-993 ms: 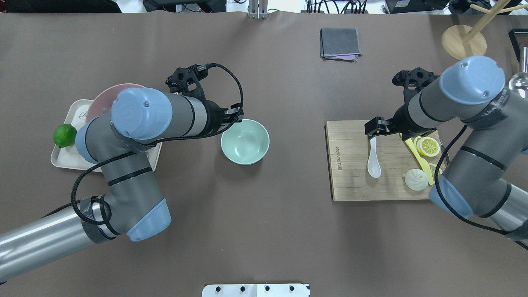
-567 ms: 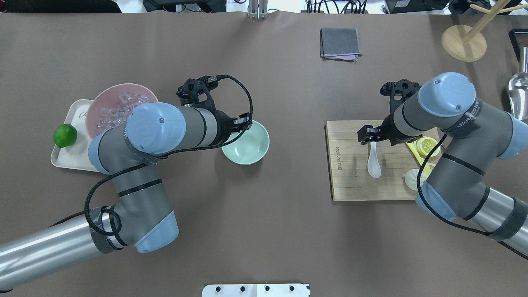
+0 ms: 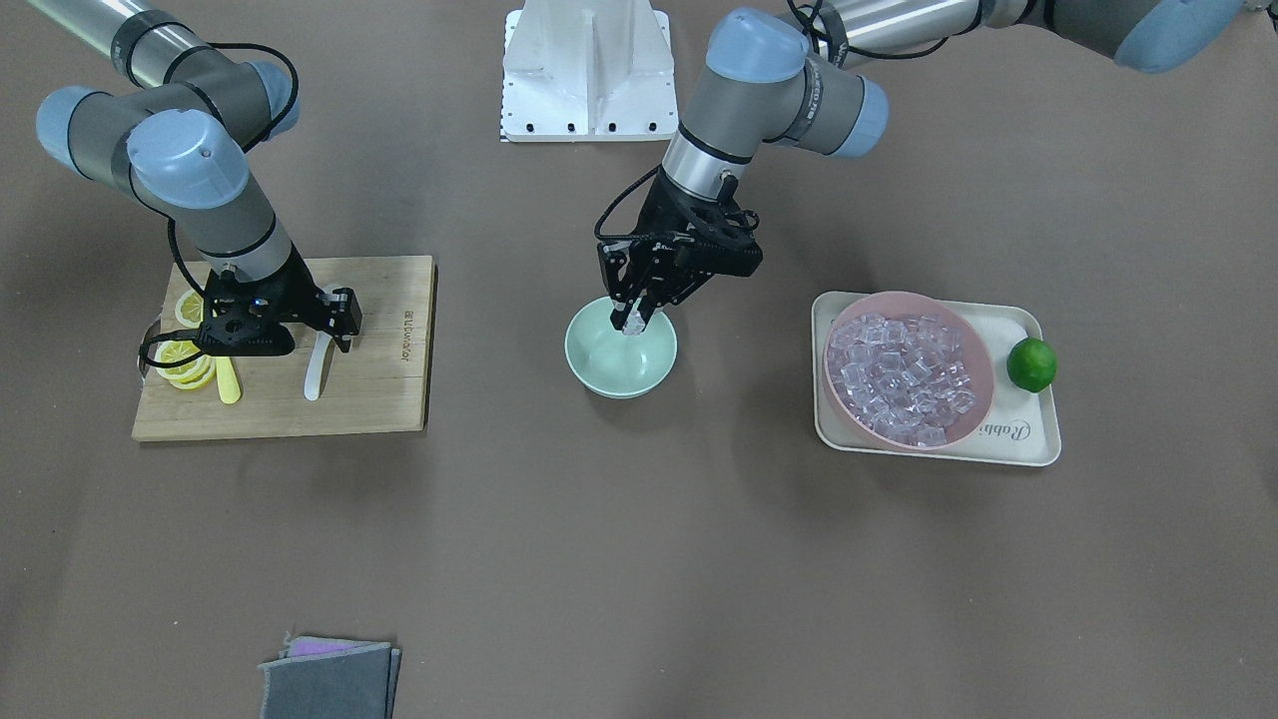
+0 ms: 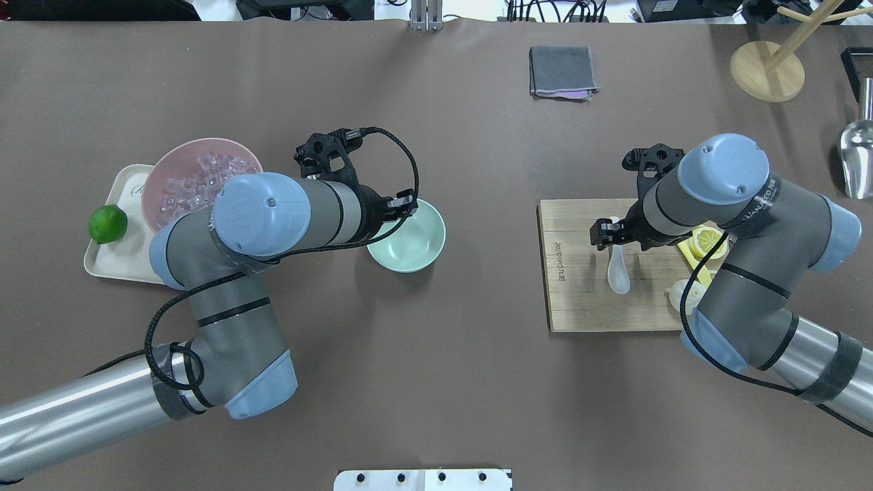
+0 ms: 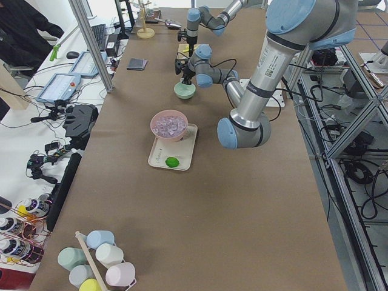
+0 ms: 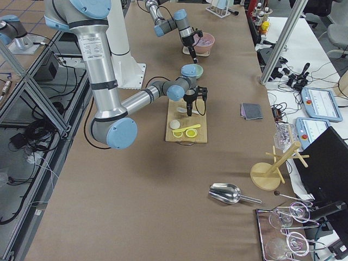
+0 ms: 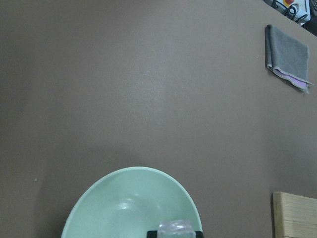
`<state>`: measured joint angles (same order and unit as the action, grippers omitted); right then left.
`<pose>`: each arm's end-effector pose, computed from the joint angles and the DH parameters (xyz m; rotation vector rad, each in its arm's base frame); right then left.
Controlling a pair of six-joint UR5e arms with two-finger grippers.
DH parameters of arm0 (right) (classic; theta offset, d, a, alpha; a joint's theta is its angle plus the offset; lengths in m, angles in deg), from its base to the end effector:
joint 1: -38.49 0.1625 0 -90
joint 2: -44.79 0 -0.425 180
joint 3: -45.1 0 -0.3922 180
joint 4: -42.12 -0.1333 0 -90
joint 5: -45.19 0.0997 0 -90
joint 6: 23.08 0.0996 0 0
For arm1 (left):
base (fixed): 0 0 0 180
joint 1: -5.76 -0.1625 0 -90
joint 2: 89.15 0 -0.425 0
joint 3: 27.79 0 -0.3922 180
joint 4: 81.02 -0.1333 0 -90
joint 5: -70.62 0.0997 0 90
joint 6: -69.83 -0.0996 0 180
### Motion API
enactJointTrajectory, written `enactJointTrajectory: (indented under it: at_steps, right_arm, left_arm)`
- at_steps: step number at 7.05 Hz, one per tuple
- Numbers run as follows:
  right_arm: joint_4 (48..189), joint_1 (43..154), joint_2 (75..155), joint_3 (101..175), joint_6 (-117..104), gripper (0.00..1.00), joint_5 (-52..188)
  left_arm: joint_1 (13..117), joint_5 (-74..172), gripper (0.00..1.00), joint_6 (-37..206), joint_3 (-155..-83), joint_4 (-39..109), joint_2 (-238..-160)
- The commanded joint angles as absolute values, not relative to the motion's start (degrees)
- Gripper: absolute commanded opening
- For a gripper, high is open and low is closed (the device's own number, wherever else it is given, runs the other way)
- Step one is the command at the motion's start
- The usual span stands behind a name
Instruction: Put spoon and ice into bowl
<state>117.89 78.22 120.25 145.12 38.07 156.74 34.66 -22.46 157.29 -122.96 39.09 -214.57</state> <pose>-0.3990 -0.4573 0.4206 0.0781 -0.7559 0.0534 0.5256 -0.4363 0.1924 0.2911 1.2081 -0.3666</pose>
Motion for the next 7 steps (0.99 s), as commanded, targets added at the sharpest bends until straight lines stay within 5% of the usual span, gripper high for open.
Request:
enactJointTrajectory:
  at_steps: [1, 3, 5, 6, 7]
  right_arm:
    - [117.9, 78.1, 120.2, 145.1, 38.2, 0.33, 156.7]
    - [117.9, 78.1, 120.2, 145.1, 37.8, 0.0, 156.7]
    - [118.0, 78.3, 119.9, 145.7, 38.0, 0.0, 157.1]
    - [118.1, 79.2, 119.7, 146.8, 38.1, 0.0, 157.7]
    - [118.7, 80.9, 119.7, 148.3, 38.1, 0.0, 159.9]
  left_arm:
    - [34.5, -22.5, 0.0, 157.3, -122.8, 39.0, -214.5]
    - [33.5, -21.3, 0.0, 157.3, -122.5, 39.1, -214.5]
    - [33.5, -21.3, 0.0, 157.1, -121.9, 39.2, -214.5]
    - [33.4, -21.3, 0.95, 156.8, -121.2, 39.2, -214.5]
    - [33.4, -21.3, 0.97, 156.7, -121.3, 39.1, -214.7]
